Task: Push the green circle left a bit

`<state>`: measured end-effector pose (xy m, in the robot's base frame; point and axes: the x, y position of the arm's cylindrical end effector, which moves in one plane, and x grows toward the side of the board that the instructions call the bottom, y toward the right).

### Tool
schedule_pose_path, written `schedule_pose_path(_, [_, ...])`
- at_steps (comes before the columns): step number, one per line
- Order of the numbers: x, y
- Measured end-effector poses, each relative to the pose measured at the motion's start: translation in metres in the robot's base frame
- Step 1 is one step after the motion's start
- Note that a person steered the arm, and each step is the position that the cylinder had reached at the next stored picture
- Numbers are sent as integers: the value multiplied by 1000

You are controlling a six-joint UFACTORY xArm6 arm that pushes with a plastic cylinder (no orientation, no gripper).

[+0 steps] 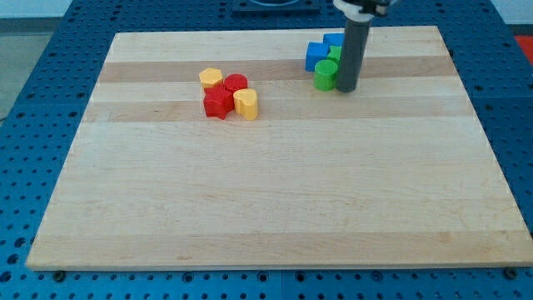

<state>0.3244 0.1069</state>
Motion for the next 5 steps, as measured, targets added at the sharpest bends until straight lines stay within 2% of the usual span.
schedule_pose_path(1, [-13,1])
schedule_pose_path(3, [-31,53])
schedule_pose_path(4, [-3,59])
schedule_pose_path(5, [4,23])
